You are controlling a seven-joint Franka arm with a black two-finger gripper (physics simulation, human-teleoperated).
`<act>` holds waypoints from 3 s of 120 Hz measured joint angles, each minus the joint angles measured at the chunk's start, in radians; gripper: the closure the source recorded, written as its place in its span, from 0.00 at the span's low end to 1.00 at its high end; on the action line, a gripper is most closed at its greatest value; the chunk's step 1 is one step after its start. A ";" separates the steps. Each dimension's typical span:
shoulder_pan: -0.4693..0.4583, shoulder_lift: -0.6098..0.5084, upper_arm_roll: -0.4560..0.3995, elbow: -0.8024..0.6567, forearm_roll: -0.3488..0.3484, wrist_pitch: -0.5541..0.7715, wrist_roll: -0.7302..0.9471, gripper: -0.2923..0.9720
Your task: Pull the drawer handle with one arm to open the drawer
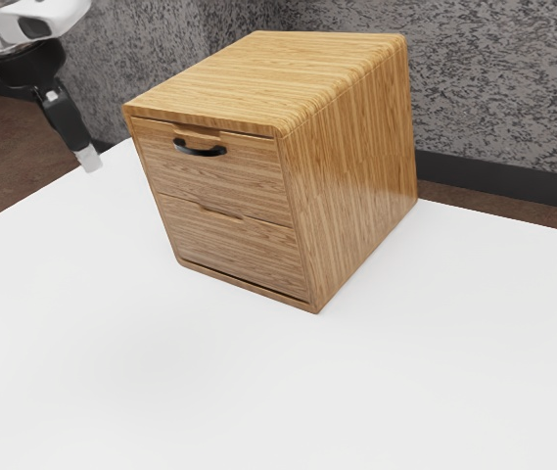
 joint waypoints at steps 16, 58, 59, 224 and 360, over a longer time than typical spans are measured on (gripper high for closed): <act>-0.051 0.002 0.001 0.000 0.017 -0.001 0.032 0.23; -0.229 -0.040 0.036 -0.150 0.025 0.050 0.181 0.23; -0.227 -0.041 0.037 -0.157 0.026 0.057 0.189 0.23; -0.233 0.037 -0.059 -0.201 0.027 0.422 1.054 0.38; 0.082 0.111 -0.037 -0.188 -0.133 0.650 1.160 0.59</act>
